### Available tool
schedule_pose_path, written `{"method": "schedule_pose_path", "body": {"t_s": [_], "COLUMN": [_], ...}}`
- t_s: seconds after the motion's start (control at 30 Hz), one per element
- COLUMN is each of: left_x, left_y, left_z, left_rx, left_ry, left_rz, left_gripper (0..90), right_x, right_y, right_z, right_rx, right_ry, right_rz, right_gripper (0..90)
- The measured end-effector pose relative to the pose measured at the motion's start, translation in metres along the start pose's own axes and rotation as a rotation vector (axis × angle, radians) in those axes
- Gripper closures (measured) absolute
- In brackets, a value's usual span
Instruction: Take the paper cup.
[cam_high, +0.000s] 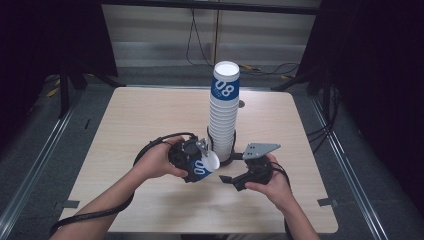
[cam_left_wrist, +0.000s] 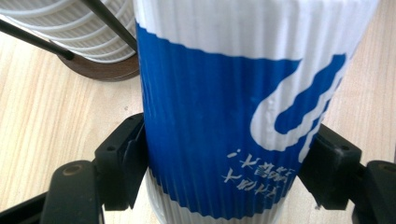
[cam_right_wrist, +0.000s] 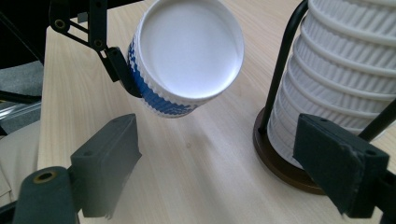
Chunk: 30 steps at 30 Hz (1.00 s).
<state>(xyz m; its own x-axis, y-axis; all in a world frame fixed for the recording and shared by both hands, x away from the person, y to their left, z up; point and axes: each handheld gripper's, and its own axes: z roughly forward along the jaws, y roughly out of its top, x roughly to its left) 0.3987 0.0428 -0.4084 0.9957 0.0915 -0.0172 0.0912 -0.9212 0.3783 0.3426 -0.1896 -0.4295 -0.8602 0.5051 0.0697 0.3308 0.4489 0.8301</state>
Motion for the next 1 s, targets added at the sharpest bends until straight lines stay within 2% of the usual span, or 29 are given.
{"method": "schedule_pose_path", "body": {"t_s": [0.47,0.7,0.83,0.87,1.0], "left_x": [-0.008,-0.010,-0.012,-0.011,-0.014], "left_y": [0.013,0.015,0.018,0.018,0.020], "left_z": [0.007,0.010,0.011,0.011,0.014], "left_rx": [0.009,-0.001,-0.006,-0.006,-0.007], "left_ry": [-0.019,-0.022,-0.027,-0.023,-0.027], "left_rz": [0.049,0.047,0.054,0.072,0.073], "left_gripper": [25.3,25.3,25.3,25.3,25.3], "right_x": [0.004,0.004,0.004,0.004,0.004], "right_y": [0.005,0.005,0.005,0.006,0.006], "right_z": [0.007,0.009,0.009,0.010,0.011], "right_rx": [0.002,0.006,0.003,0.005,0.003], "right_ry": [0.025,0.037,0.041,0.043,0.059], "right_rz": [-0.019,-0.019,-0.016,-0.016,-0.016], "right_gripper": [13.8,13.9,14.0,14.0,15.4]}}
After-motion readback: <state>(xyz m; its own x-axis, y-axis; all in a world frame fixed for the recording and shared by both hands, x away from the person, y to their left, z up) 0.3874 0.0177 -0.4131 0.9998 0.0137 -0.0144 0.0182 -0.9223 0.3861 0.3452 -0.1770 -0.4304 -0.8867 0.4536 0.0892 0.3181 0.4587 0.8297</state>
